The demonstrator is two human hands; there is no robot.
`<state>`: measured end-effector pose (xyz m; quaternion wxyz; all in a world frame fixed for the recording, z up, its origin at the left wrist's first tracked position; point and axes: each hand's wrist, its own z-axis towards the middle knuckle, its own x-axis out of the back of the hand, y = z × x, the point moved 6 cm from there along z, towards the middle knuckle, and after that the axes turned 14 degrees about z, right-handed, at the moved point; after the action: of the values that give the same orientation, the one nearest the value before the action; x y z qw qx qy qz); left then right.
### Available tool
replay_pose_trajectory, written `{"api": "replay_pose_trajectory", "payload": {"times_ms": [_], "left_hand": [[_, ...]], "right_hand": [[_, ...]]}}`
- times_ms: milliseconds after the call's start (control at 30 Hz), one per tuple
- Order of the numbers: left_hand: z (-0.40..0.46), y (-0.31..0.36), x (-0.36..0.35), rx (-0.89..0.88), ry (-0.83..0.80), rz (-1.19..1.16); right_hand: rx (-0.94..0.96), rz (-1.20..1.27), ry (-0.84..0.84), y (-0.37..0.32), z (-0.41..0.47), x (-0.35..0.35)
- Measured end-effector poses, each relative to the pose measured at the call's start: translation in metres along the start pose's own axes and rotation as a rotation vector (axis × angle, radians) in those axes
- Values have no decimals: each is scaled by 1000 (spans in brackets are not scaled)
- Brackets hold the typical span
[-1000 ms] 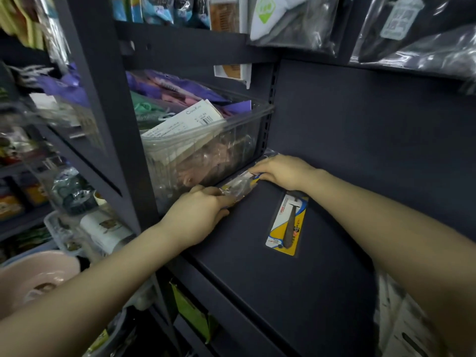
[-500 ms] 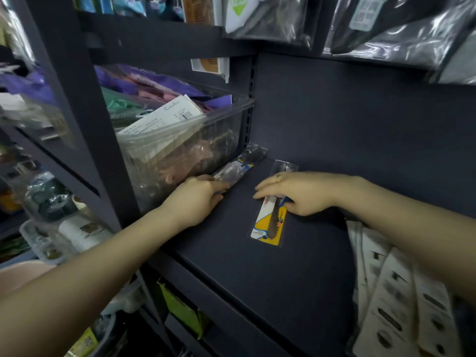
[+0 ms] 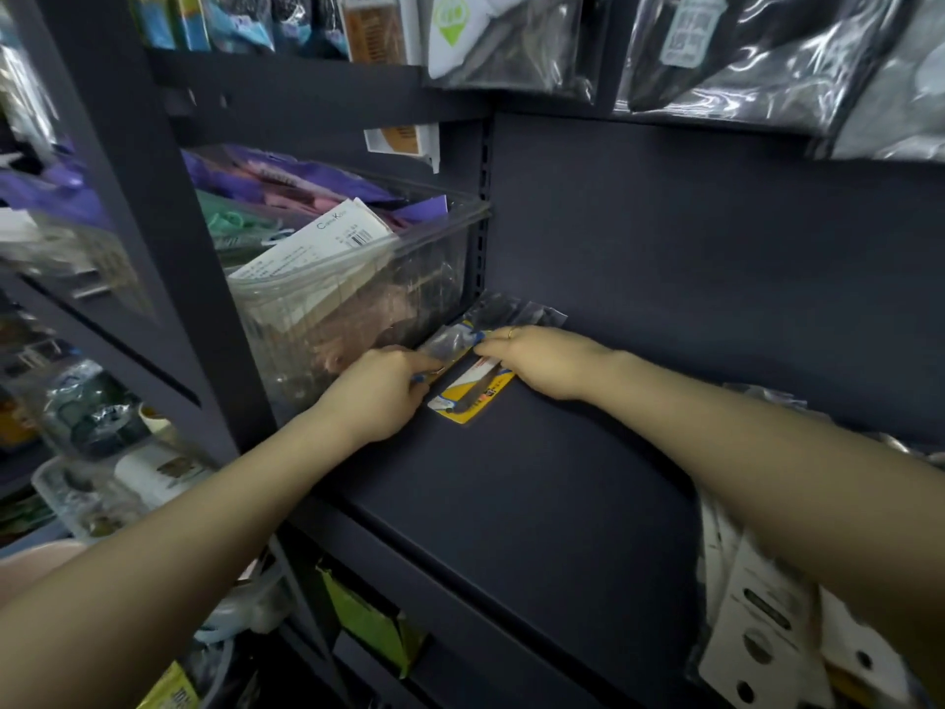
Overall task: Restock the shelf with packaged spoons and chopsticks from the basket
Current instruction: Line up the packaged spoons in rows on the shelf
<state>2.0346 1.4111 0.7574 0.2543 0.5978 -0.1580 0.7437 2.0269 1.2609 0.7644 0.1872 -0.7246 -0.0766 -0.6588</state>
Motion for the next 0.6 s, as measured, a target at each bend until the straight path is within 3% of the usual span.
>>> {"api": "replay_pose_trajectory", "payload": {"times_ms": [200,400,467,533,600], "left_hand": [[-2,-1,5,-33,-6,-76],[-1,0,-2,-11,-12,-44],[-8,2,6,-18,23,-47],[-25,2,18,-68,119,-5],[-50,-1,22,-104,140,60]], "right_hand": [[-13,71,80,-7,5,2],[-171,62,311,-6,-20,20],[-103,140,275,-13,-25,17],[23,208,134,-27,-27,0],[34,203,-18,-38,-30,-21]]}}
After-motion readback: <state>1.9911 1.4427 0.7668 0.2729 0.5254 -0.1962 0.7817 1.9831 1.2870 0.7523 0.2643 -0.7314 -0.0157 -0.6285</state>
